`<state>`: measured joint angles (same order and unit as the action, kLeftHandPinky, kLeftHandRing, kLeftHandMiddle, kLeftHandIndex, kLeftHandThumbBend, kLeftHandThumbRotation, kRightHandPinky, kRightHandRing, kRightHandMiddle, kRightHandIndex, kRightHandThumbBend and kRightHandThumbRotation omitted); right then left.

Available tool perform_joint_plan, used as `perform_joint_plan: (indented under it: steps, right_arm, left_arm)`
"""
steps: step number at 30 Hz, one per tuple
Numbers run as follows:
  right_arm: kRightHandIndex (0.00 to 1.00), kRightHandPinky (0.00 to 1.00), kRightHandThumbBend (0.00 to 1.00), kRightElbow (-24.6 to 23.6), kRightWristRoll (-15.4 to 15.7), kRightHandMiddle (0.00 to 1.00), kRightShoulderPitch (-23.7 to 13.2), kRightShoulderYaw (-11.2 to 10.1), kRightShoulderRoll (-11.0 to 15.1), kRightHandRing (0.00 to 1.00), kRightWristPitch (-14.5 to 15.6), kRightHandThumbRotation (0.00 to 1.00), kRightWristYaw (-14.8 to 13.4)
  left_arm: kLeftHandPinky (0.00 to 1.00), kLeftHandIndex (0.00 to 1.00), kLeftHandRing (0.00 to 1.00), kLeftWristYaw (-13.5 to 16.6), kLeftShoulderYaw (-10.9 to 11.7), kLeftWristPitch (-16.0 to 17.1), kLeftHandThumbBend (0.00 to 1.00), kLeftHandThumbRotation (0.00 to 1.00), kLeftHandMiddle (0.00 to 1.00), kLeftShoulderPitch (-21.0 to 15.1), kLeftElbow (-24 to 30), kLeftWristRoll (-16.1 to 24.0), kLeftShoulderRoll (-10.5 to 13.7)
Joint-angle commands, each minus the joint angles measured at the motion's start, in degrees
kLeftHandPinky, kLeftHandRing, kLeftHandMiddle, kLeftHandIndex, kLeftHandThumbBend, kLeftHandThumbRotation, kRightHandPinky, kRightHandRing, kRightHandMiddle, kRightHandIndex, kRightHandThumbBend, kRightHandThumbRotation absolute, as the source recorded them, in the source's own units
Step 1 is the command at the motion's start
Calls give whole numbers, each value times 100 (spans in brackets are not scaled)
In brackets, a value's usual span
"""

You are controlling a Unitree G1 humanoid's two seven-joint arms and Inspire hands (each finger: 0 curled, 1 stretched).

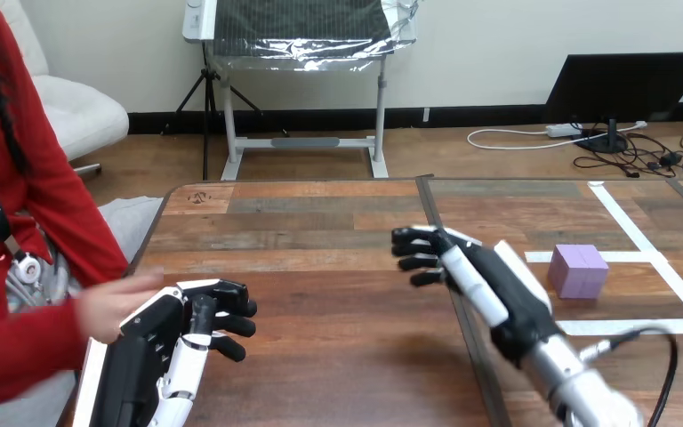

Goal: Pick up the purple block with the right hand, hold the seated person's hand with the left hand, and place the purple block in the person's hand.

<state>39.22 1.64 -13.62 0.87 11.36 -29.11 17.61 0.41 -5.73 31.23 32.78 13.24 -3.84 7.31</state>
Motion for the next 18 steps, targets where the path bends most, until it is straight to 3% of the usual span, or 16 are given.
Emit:
perform_joint_plan:
  steps: [1, 9, 13, 18]
  right_arm:
    - [77, 72, 60, 1520, 685, 77, -2215, -9, 487, 76, -791, 99, -922]
    - [78, 71, 63, 2182, 1118, 78, -2829, 169, 680, 77, -676, 100, -1396]
    - [78, 73, 65, 2442, 1309, 79, -3146, 256, 772, 78, -382, 100, -1580]
    - [80, 74, 63, 2697, 1536, 80, -3438, 354, 866, 80, -220, 100, -1767]
  left_arm:
    - [42, 56, 54, 11, 131, 10, 22, 71, 58, -612, 222, 9, -181]
    - [41, 55, 54, 22, 173, 28, 22, 71, 58, -617, 214, 20, -162]
    - [41, 55, 54, 4, 202, 108, 21, 71, 58, -631, 170, 41, -129]
    - [41, 55, 54, 40, 233, 91, 20, 71, 58, -617, 173, 140, -111]
